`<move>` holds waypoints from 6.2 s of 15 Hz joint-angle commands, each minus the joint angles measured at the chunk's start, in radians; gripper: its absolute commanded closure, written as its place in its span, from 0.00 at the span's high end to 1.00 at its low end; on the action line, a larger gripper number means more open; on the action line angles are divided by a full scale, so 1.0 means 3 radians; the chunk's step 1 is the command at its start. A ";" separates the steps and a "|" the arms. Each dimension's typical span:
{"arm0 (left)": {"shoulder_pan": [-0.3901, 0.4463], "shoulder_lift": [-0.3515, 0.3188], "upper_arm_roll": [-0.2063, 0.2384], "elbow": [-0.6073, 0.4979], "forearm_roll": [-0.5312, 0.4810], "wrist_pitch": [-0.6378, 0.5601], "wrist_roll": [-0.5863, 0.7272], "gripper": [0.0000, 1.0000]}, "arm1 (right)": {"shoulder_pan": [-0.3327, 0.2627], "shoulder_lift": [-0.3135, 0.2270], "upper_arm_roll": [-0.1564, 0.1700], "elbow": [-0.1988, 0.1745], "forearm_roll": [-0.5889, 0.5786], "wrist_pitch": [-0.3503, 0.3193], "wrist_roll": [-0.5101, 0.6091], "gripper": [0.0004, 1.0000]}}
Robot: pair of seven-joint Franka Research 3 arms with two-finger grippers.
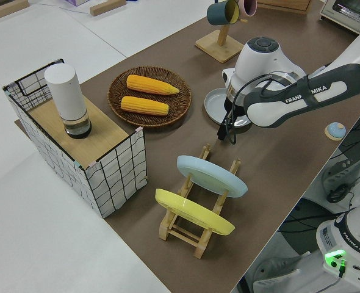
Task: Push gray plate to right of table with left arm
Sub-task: 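Push the gray plate with the left gripper toward the right arm, then continue pushing the gray plate across the table toward the toaster oven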
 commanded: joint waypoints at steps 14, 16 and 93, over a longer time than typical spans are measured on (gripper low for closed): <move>-0.0162 -0.0076 -0.0071 -0.0075 -0.0055 -0.0024 -0.0380 0.00 | -0.0067 -0.0010 0.0045 0.0026 0.0034 -0.0048 0.0008 0.98; -0.0284 -0.0081 -0.0076 -0.0060 -0.0055 -0.0065 -0.0543 0.00 | -0.0067 -0.0010 0.0050 0.0026 0.0034 -0.0048 0.0008 0.98; -0.2551 0.1116 -0.0056 0.2257 0.1352 -0.1082 -0.4314 1.00 | -0.0067 -0.0010 0.0045 0.0026 0.0034 -0.0048 0.0008 0.98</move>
